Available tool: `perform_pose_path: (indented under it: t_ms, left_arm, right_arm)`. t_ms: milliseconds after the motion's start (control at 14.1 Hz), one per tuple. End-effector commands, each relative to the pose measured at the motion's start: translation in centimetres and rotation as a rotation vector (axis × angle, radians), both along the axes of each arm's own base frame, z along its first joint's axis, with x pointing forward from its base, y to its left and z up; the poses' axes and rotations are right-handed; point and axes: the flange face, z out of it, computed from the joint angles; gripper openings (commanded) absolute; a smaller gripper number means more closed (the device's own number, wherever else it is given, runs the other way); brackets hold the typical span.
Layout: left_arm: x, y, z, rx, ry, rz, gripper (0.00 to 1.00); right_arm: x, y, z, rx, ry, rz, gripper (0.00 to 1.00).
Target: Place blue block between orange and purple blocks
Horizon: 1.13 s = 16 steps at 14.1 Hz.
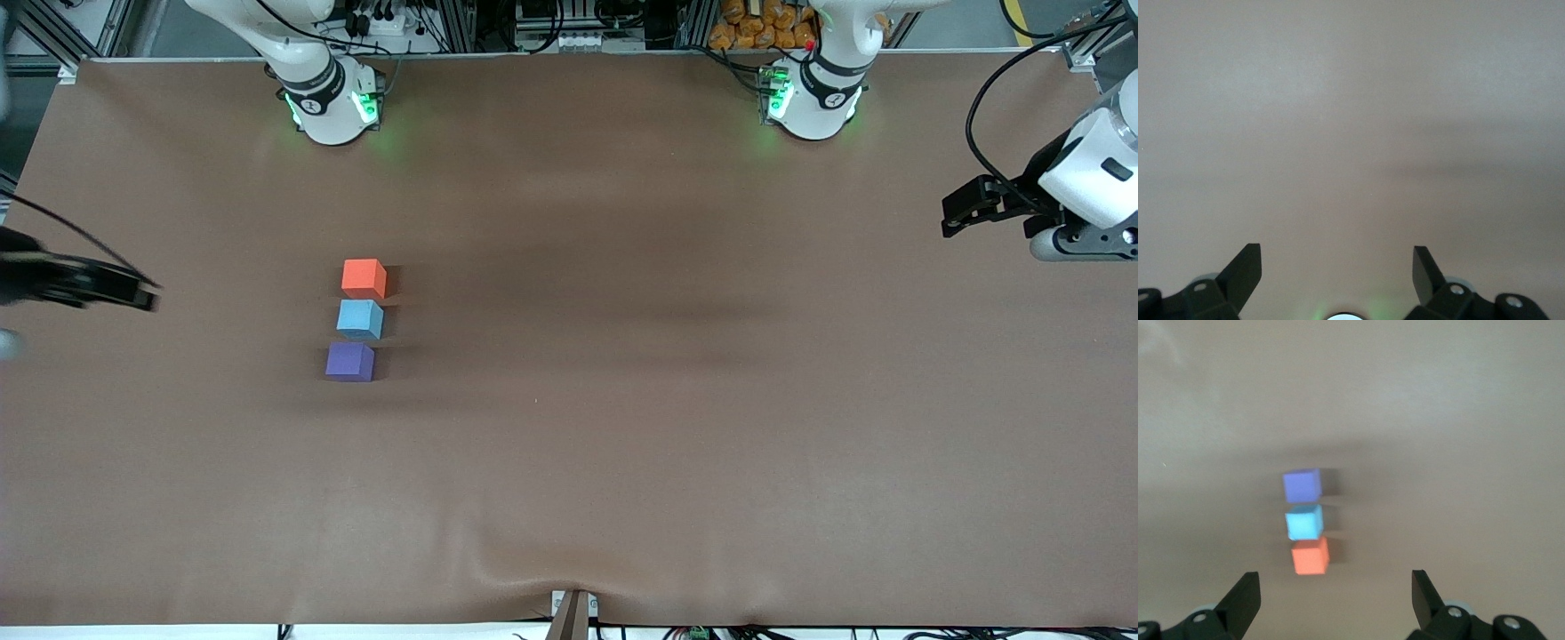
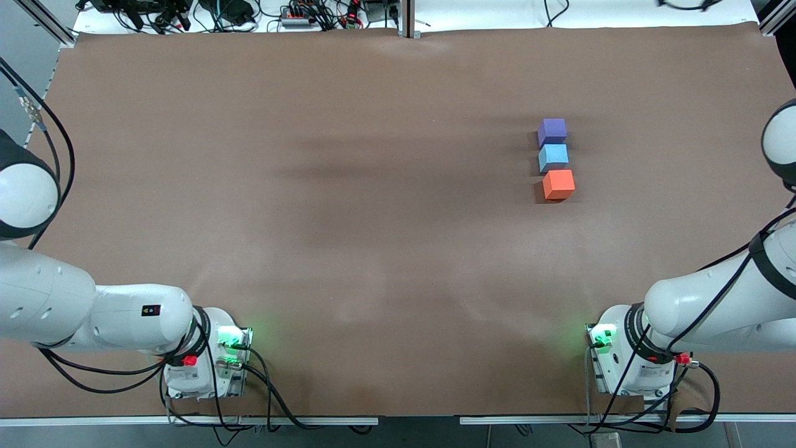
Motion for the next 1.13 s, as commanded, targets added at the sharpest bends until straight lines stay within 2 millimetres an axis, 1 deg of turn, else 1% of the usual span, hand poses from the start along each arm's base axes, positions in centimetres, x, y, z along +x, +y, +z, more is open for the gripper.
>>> perform_pose_path:
  t_ms: [0, 71, 142, 212, 283, 354, 425, 496, 638, 708, 779, 850, 921, 1062]
  left_arm:
    - [0.4, -0.4, 0.2, -0.007, -0.018, 0.006, 1.00]
    - [0.3, -0.8, 0.3, -0.006, -0.021, -0.002, 1.00]
    - [0.1, -0.9, 0.7, -0.001, -0.028, -0.003, 1.00]
    - [0.0, -0.8, 0.8, 0.001, -0.030, 0.000, 1.00]
    - [0.0, -0.7, 0.8, 0.000, -0.030, 0.000, 1.00]
    - [0.0, -0.5, 0.8, 0.002, -0.028, 0.003, 1.00]
    - [0.1, -0.4, 0.8, 0.004, -0.030, 0.004, 1.00]
    - [0.1, -0.2, 0.7, 0.010, -0.029, 0.006, 1.00]
    - [0.2, -0.2, 0.7, 0.010, -0.028, 0.004, 1.00]
    - [0.2, -0.1, 0.7, 0.010, -0.028, 0.006, 1.00]
    - [0.1, -0.2, 0.7, 0.010, -0.028, 0.006, 1.00]
    - [0.2, -0.1, 0.7, 0.010, -0.028, 0.007, 1.00]
    - [0.2, -0.1, 0.7, 0.010, -0.028, 0.006, 1.00]
    - [0.2, -0.1, 0.7, 0.010, -0.028, 0.007, 1.00]
  right_arm:
    - [-1.8, -1.9, 2.6, -0.041, 0.014, 0.013, 1.00]
    - [-2.5, -1.2, 3.9, -0.067, 0.004, 0.016, 1.00]
    - [-3.4, 0.1, 5.3, -0.078, -0.004, -0.020, 1.00]
    - [-4.1, 1.1, 6.2, -0.081, -0.011, -0.098, 1.00]
    - [-4.5, 2.7, 6.3, -0.087, -0.007, -0.132, 1.00]
    - [-4.8, 4.5, 6.2, -0.103, 0.000, -0.134, 1.00]
    - [-5.5, 5.2, 6.1, -0.108, 0.000, -0.127, 1.00]
    - [-6.1, 5.3, 6.2, -0.110, -0.014, -0.125, 1.00]
    - [-7.8, 5.8, 5.2, -0.113, -0.045, -0.118, 1.00]
    - [-9.2, 7.4, 4.6, -0.117, -0.081, -0.093, 1.00]
    - [-10.1, 8.3, 4.3, -0.120, -0.088, -0.072, 1.00]
    - [-10.1, 8.3, 4.6, -0.119, -0.095, -0.039, 1.00]
    - [-9.9, 7.7, 5.8, -0.147, -0.124, 0.024, 1.00]
    - [-8.8, 6.1, 7.4, -0.232, -0.156, 0.222, 1.00]
